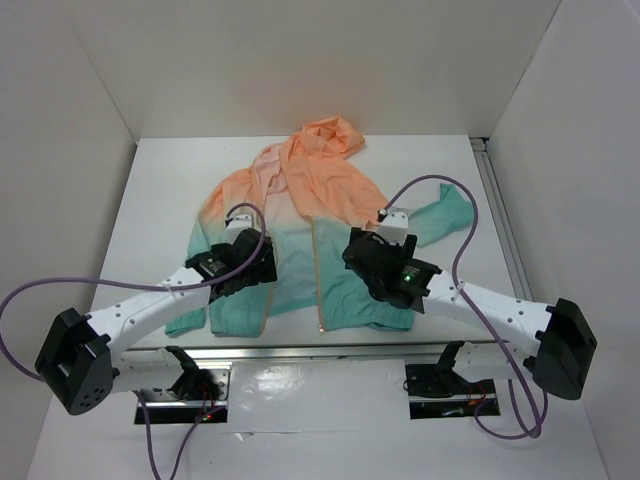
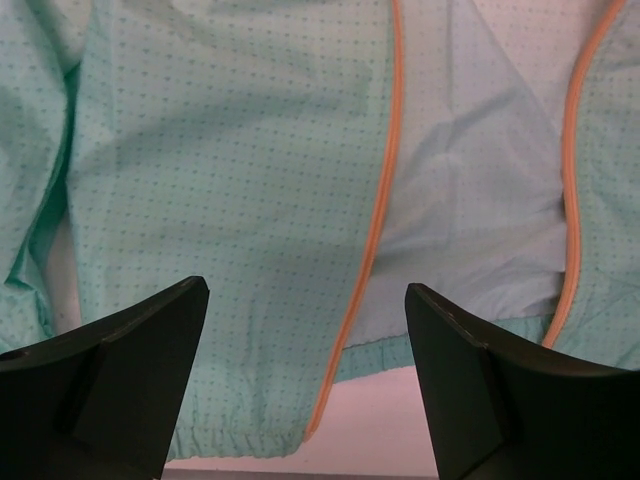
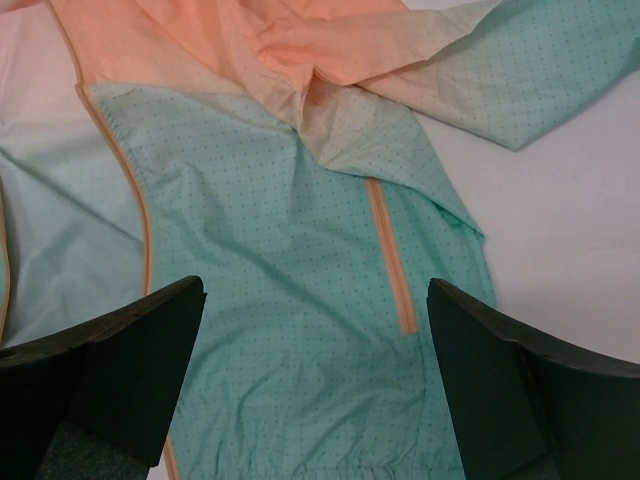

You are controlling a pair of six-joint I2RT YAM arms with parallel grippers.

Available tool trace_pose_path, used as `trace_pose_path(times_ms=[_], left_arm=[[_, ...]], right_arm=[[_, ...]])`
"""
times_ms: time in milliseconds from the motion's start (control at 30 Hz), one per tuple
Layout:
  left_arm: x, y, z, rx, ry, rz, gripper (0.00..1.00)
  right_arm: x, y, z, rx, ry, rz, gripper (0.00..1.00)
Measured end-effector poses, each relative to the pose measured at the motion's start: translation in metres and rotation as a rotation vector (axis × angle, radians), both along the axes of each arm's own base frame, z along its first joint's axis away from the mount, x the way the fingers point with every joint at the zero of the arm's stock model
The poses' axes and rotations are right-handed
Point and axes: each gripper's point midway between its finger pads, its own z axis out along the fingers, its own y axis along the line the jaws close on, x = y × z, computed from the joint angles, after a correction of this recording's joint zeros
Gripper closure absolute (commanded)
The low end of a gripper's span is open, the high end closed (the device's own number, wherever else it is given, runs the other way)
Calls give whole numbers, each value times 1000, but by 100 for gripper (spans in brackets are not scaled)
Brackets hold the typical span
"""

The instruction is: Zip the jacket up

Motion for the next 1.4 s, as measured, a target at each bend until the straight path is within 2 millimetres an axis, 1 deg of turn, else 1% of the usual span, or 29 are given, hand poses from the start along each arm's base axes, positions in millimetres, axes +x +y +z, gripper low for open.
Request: trace_pose_path(times_ms=[100,167,233,367,467,500,533,633,767,967,1000,1100,1133,1267,1300,1400], left_arm=[[0,-8,-1,-11,8,-54,4],[0,-17,-1,-40,6,-97,8],[-2,-21,-2,-57,11,-129,12],[-8,-20,-2,-73,10,-141,12],[-13,-15,-7,-69,22,-119,12],[-15,-13,-10,-65,30,-112,12],[-17,-11,-13,-59,40,-108,12],[-23,-7,-18,-50,66,-94,12],[-24,-4,-19,-43,73,-86,12],[-25,-4,-20,-40,78,-84,12],[-25,-3,-21,-39,79,-83,11],[-25,-3,-24,-27,90,-80,11],[-25,-2,-26,-20,95,-78,11],[-27,0,-31,0,114,-73,11],[-27,0,-31,2,115,-73,11],[-25,0,-28,1,109,-72,11]], right_arm=[[-2,1,-3,2,11,2,0],[-3,1,-4,6,14,0,0],[-4,1,-5,6,19,-1,0],[-5,0,-5,8,26,-1,0],[-9,3,-9,33,33,21,6],[-10,3,-12,39,38,32,11],[-13,5,-18,49,51,49,13],[-22,11,-35,55,99,90,14],[-36,28,-53,43,156,152,17],[-61,49,-79,-41,232,243,22],[-65,52,-84,-63,249,252,23],[-77,63,-97,-115,287,281,25],[-82,66,-101,-133,296,288,26],[-100,80,-113,-183,315,335,26],[-104,83,-115,-188,317,344,28],[-108,84,-121,-201,327,348,28]])
